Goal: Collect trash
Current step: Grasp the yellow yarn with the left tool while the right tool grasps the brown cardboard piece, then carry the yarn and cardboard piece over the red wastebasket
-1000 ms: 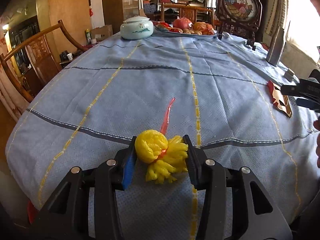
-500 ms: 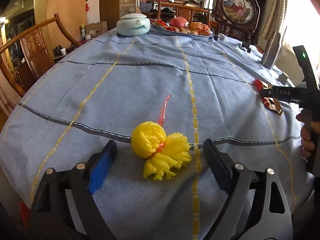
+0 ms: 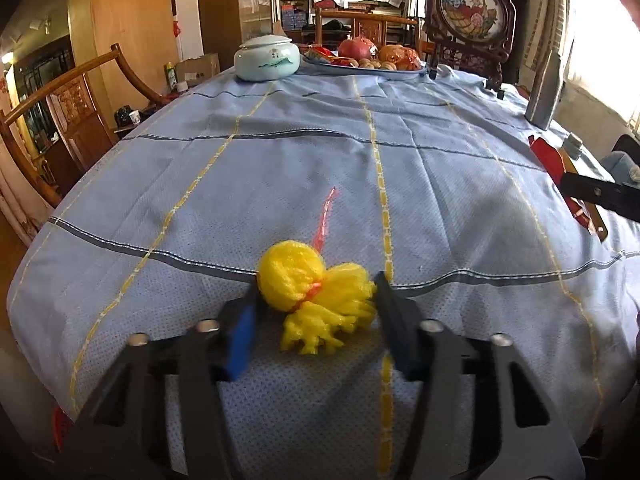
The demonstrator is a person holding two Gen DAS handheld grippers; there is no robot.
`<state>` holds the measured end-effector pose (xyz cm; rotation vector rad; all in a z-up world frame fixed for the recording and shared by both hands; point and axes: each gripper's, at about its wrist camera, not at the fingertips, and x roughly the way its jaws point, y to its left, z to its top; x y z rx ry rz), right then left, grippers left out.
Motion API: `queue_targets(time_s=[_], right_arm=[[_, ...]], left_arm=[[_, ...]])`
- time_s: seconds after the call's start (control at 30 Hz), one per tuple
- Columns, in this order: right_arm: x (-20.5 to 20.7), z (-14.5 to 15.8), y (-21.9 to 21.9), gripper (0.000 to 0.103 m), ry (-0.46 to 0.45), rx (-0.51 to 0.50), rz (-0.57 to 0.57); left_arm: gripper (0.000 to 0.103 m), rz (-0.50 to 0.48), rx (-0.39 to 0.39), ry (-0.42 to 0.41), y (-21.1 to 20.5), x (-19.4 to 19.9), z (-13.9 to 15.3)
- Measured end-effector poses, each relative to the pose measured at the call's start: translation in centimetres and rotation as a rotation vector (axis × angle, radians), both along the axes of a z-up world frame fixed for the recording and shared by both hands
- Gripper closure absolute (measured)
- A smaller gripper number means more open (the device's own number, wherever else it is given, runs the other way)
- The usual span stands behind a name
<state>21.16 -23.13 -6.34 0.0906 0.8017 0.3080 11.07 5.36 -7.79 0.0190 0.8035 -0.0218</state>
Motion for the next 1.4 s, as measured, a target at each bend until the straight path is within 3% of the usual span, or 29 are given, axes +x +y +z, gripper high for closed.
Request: queue_targets(time_s=[0.13,0.33,0.57,1.2,1.4], right_arm=[[-0.8,0.4,-0.4,0.041,-0.024,0.056,0.017],[-2.1,2.6,-1.4,0.041,-0.101,0.099,0.02],[-4.9,5.3,-1.5,0.041,-0.184,0.141,0.054],[-15.6,10.9,2.9,0.041,-0.35,0.236,0.261],[-17.9,11.1,6.2,0.041,-0.351,0.301,0.381]], left_arm=[[0.059,0.016,0.013,-0.017,0.0,-0.3,1.0],[0.059,0.062,0.064,-0.115,0.4,-2.0,4.8],[0.059,0.106,0.046,-0.192,1.6,-4.5,8.5],[0.057,0.211,0.097,-0.383,2.9,-17.0,14.3],[0.057,0.242,0.07,-0.374,4.1,-20.7,14.5]])
